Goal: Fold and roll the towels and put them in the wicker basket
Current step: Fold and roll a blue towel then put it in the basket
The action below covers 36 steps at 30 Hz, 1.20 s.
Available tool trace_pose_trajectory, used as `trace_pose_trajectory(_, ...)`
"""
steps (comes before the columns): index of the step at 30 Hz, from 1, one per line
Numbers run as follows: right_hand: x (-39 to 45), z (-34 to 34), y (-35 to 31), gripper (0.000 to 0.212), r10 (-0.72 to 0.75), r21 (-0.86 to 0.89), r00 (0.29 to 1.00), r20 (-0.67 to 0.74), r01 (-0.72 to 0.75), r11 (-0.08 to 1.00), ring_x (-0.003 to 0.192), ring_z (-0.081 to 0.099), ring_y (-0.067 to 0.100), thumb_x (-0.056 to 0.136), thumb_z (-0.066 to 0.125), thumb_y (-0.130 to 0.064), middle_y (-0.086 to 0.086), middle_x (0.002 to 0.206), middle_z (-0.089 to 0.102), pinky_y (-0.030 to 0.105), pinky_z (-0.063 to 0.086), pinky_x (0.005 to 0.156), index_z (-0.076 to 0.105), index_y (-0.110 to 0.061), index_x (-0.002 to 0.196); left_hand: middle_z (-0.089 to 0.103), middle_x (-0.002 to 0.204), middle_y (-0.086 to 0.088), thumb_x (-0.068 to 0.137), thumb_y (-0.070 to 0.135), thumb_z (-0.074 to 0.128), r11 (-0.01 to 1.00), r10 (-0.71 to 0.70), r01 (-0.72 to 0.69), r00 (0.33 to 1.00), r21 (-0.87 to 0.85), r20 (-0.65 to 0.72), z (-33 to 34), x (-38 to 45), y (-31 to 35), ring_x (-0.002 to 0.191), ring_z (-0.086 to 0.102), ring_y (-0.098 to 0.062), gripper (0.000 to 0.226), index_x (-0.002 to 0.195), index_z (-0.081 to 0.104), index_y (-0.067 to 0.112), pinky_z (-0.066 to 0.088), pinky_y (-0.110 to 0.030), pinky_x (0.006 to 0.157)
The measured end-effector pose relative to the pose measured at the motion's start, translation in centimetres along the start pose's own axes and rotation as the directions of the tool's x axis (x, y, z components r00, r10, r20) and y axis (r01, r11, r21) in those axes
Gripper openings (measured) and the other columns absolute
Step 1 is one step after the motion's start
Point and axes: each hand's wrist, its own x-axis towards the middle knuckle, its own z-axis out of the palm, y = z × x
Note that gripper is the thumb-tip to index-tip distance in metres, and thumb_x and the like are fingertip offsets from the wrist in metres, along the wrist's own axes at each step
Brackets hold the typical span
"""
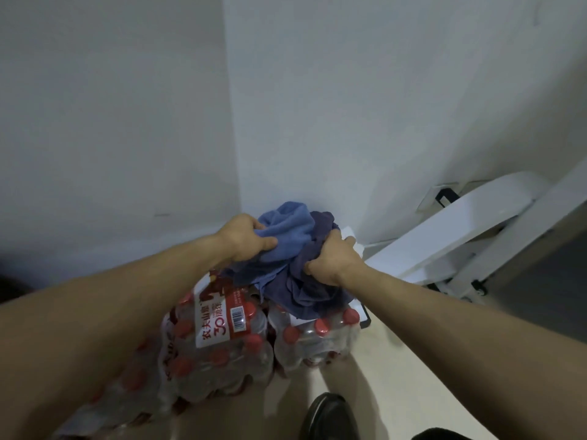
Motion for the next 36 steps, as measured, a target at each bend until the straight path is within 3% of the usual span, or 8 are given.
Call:
trace_pose_trajectory(4, -1.4, -0.3, -2.7, 0.075, -0.296, -0.243, 0.954, -0.044, 0.277, 0.930, 0.127, 0.039, 0.038, 0.084, 0.069, -0.033, 0.017, 0.143, 0.027, 0.043, 0.043, 0.103, 0.026, -0.014, 0.142, 0.061, 0.075, -0.003, 0.092, 0.033, 0.063, 0.989, 0.133, -0.136, 0.990, 0.062, 0.051, -5.0, -3.1, 0.5, 0.066, 0.055, -0.015, 0.024, 0.076, 0.062, 0.015, 0.042, -0.024, 0.055)
trace_pose_trajectory(7, -2.8, -1.3, -4.9, 0.079, -0.506, -0.077, 0.863, 0.000, 0.504, 0.860, 0.120, 0.049, 0.031, 0.083, 0.073, -0.037, 0.010, 0.140, 0.036, 0.032, 0.044, 0.097, 0.029, -0.023, 0.147, 0.058, 0.074, 0.000, 0.097, 0.032, 0.055, 0.959, 0.275, -0.272, 0.961, 0.076, -0.039, -7.8, -6.0, 0.3, 0.063, 0.051, -0.010, 0.024, 0.083, 0.060, 0.012, 0.039, -0.019, 0.054)
trace_pose_trajectory(13, -5.8, -0.8, -9.2, 0.010, -0.668, 0.134, 0.716, -0.203, 0.696, 0.705, 0.075, 0.067, 0.019, 0.096, 0.059, -0.024, 0.002, 0.088, 0.071, 0.023, 0.053, 0.062, 0.063, -0.015, 0.097, 0.063, 0.081, 0.010, 0.095, 0.037, 0.055, 0.871, 0.487, -0.451, 0.844, 0.192, -0.225, -11.8, -12.1, -2.7, 0.072, 0.058, -0.002, 0.016, 0.093, 0.059, 0.021, 0.042, -0.017, 0.060)
trace_pose_trajectory(19, -9.5, -0.6, -14.2, 0.009, -0.672, 0.345, 0.656, -0.343, 0.754, 0.559, 0.075, 0.069, 0.018, 0.099, 0.054, -0.017, 0.006, 0.090, 0.069, 0.028, 0.055, 0.061, 0.062, -0.020, 0.096, 0.064, 0.077, 0.004, 0.088, 0.044, 0.063, 0.956, 0.210, -0.286, 0.827, -0.069, -0.521, -10.8, -16.3, -7.3, 0.068, 0.059, -0.007, 0.028, 0.087, 0.060, 0.016, 0.041, -0.018, 0.055)
trace_pose_trajectory(23, -12.3, -1.5, -16.8, 0.012, -0.791, 0.246, 0.574, -0.212, 0.815, 0.525, 0.081, 0.071, 0.015, 0.098, 0.057, -0.017, -0.004, 0.091, 0.071, 0.030, 0.058, 0.068, 0.063, -0.027, 0.097, 0.065, 0.084, 0.011, 0.089, 0.038, 0.065, 0.891, 0.159, -0.373, 0.793, -0.261, -0.589, -11.4, -18.3, -8.1, 0.072, 0.059, 0.006, 0.014, 0.091, 0.058, 0.026, 0.045, -0.012, 0.061)
trace_pose_trajectory(26, -14.1, -1.9, -18.8, 0.014, -0.813, 0.196, 0.572, -0.111, 0.814, 0.546, 0.080, 0.071, 0.011, 0.096, 0.059, -0.018, -0.009, 0.093, 0.071, 0.028, 0.057, 0.068, 0.063, -0.030, 0.097, 0.067, 0.098, 0.011, 0.089, 0.033, 0.066, 0.831, 0.160, -0.429, 0.795, -0.354, -0.586, -12.4, -19.5, -8.4, 0.089, 0.066, -0.002, 0.018, 0.103, 0.053, 0.035, 0.056, -0.028, 0.073)
trace_pose_trajectory(32, -15.3, -1.2, -19.3, 0.033, -0.629, 0.066, 0.632, 0.453, 0.679, 0.731, 0.105, 0.066, 0.005, 0.083, 0.069, -0.042, -0.018, 0.117, 0.065, 0.034, 0.056, 0.089, 0.060, -0.037, 0.115, 0.065, 0.095, 0.009, 0.089, 0.024, 0.067, 0.836, 0.235, -0.455, 0.802, -0.307, -0.549, -16.4, -20.4, -8.9, 0.090, 0.064, -0.009, 0.025, 0.111, 0.056, 0.022, 0.054, -0.034, 0.085)
trace_pose_trajectory(36, -14.9, 0.9, -18.6, 0.063, -0.630, -0.116, 0.717, 0.300, 0.682, 0.722, 0.130, 0.048, 0.006, 0.085, 0.065, -0.055, -0.017, 0.144, 0.046, 0.033, 0.047, 0.104, 0.044, -0.033, 0.141, 0.064, 0.091, 0.011, 0.084, 0.033, 0.073, 0.914, 0.271, -0.368, 0.865, -0.169, -0.422, -18.5, -20.5, -9.9, 0.081, 0.059, 0.001, 0.026, 0.106, 0.061, 0.026, 0.049, -0.022, 0.079)
